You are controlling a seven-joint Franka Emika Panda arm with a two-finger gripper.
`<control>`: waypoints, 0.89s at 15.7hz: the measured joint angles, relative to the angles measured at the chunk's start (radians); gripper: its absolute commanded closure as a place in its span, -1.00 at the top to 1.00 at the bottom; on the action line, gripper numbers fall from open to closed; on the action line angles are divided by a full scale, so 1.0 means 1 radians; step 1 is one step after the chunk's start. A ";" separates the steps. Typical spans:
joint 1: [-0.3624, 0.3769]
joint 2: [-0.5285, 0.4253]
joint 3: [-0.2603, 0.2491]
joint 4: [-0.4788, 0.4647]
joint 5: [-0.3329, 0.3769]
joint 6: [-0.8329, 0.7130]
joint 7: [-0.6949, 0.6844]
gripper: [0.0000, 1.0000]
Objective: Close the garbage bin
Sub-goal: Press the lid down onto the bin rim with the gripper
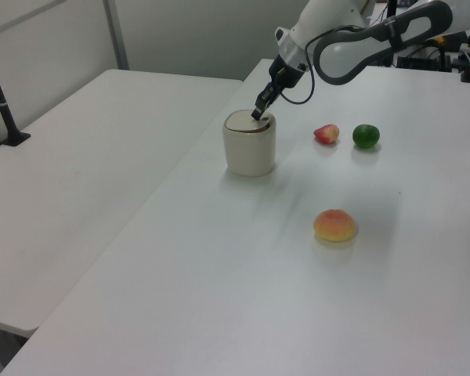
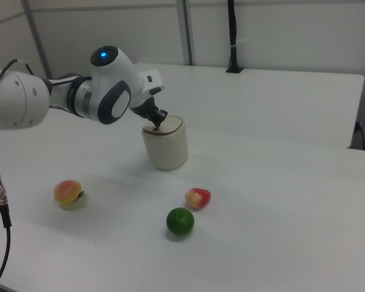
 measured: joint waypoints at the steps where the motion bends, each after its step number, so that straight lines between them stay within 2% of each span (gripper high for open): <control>1: 0.000 0.000 0.000 -0.002 0.000 0.000 -0.006 -1.00; 14: -0.001 -0.001 0.001 -0.018 -0.003 0.000 -0.033 -1.00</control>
